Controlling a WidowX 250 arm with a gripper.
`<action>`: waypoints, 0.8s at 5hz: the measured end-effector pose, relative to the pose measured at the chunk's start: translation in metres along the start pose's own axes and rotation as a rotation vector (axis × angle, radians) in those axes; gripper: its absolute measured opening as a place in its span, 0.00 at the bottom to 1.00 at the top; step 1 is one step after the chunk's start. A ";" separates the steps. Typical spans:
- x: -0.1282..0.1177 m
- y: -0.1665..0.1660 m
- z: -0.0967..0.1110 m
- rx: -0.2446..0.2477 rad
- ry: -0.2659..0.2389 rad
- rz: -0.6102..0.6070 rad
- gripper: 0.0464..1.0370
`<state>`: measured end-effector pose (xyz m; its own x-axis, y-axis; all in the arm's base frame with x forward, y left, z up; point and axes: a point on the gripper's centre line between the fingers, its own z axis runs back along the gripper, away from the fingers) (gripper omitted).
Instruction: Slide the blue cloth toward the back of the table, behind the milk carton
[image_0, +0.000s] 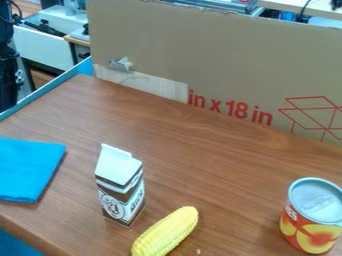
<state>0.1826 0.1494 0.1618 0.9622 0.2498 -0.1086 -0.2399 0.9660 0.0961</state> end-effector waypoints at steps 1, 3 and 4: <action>-0.001 -0.001 -0.007 -0.008 0.023 -0.004 0.96; 0.007 0.008 -0.040 -0.006 -0.010 0.035 0.96; 0.013 0.012 -0.068 -0.002 0.034 0.048 0.96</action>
<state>0.1836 0.1683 0.0938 0.9445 0.2982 -0.1377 -0.2864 0.9529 0.0998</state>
